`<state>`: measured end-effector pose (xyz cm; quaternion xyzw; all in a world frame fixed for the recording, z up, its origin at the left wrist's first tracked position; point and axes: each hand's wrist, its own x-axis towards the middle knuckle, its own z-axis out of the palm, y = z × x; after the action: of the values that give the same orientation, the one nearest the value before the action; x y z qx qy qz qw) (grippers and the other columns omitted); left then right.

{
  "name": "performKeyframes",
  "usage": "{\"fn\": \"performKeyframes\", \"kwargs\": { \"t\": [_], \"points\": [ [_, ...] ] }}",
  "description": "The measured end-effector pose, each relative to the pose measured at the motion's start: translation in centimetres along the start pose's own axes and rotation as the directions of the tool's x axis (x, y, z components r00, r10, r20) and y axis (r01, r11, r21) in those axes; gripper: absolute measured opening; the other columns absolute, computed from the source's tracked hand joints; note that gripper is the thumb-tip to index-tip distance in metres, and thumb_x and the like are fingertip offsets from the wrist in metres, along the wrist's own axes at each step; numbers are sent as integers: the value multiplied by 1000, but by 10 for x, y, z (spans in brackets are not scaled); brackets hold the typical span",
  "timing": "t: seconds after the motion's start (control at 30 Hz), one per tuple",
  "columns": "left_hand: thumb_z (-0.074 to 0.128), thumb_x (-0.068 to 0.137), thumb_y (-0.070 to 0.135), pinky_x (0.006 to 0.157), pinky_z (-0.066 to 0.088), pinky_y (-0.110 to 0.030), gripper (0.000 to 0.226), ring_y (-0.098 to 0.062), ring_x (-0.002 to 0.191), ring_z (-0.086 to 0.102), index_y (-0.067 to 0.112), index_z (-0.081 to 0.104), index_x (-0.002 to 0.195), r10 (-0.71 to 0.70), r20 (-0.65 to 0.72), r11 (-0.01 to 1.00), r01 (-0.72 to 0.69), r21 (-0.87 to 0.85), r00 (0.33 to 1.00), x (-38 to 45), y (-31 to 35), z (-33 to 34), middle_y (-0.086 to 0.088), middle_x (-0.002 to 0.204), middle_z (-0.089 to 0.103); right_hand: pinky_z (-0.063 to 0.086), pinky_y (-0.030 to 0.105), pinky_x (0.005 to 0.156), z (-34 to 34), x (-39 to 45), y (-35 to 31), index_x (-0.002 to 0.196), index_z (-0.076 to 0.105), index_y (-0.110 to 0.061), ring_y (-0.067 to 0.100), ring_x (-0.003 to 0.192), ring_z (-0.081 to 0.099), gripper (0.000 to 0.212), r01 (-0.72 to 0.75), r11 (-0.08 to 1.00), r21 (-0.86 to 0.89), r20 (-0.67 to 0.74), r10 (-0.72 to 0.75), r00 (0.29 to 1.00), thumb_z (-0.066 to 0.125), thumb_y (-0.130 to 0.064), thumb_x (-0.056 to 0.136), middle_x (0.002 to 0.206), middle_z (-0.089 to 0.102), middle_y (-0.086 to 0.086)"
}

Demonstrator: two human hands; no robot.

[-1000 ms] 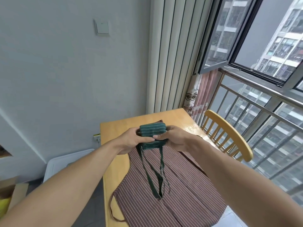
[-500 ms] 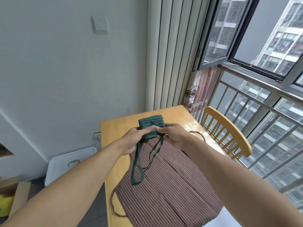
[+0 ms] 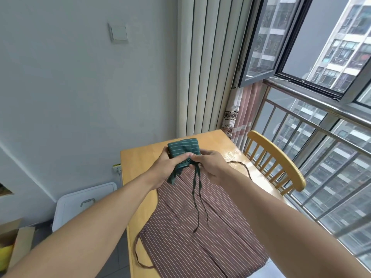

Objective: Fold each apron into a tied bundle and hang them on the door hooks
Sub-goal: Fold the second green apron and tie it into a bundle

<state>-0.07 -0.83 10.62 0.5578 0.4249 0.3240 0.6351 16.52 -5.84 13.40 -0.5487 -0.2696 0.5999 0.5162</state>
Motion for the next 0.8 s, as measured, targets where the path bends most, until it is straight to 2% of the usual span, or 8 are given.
{"fn": "performKeyframes", "kwargs": {
  "t": [0.17,0.23,0.3,0.37,0.53,0.63,0.7,0.8],
  "points": [
    [79,87,21,101,54,-49,55,-26,111,70,12,51,132,-38,-135,990,19,-140,990,18,-12,-6,-10,122,70,61,32,84,-16,-8,3,139,54,-4,23,94,75,51,-38,994,-103,172,55,984,73,-10,91,116,73,16],
    [81,85,21,101,54,-50,54,-27,111,69,9,53,130,-61,-198,983,24,-182,978,23,-13,-7,-11,122,70,62,35,86,-20,-8,7,132,60,-5,22,88,75,50,-28,956,-291,84,55,995,79,-12,86,113,73,15],
    [84,82,23,99,55,-49,55,-25,108,70,10,55,127,-66,-262,987,25,-156,963,28,-14,-5,-8,119,71,62,36,84,-23,-9,13,109,75,-9,17,77,73,24,59,860,-507,-31,-87,996,80,-19,87,97,78,10],
    [84,82,23,97,57,-45,55,-23,107,69,11,53,126,-63,-312,991,24,-129,948,29,-12,-3,-6,118,70,61,30,75,-25,-10,15,93,80,-17,12,73,70,11,142,732,-666,-46,-231,972,76,-26,91,86,78,3],
    [82,85,24,90,57,-37,52,-18,102,66,14,51,125,-1,-405,1000,-4,-11,914,28,-6,0,0,113,66,45,23,56,-24,-9,13,99,63,-19,10,66,57,16,137,512,-848,40,-196,980,52,-28,106,101,74,3],
    [82,85,22,92,58,-40,49,-20,101,68,13,53,123,-23,-389,999,3,-52,921,29,-6,1,-3,114,68,48,25,65,-22,-9,15,109,56,-20,7,79,61,17,187,569,-801,51,-245,968,57,-36,103,108,70,-2],
    [82,85,21,92,58,-43,49,-22,101,70,12,54,124,-45,-354,995,10,-101,934,29,-6,3,-6,115,69,46,18,62,-20,-9,14,117,56,-21,2,82,61,29,179,609,-772,-6,-289,957,65,-40,98,103,66,-7],
    [82,84,21,93,58,-45,50,-24,103,70,12,54,125,-51,-330,992,11,-123,942,28,-4,5,-7,116,70,46,16,66,-16,-4,19,117,66,-16,7,89,65,29,192,569,-800,13,-304,953,67,-37,97,104,67,-7]
  ]
}}
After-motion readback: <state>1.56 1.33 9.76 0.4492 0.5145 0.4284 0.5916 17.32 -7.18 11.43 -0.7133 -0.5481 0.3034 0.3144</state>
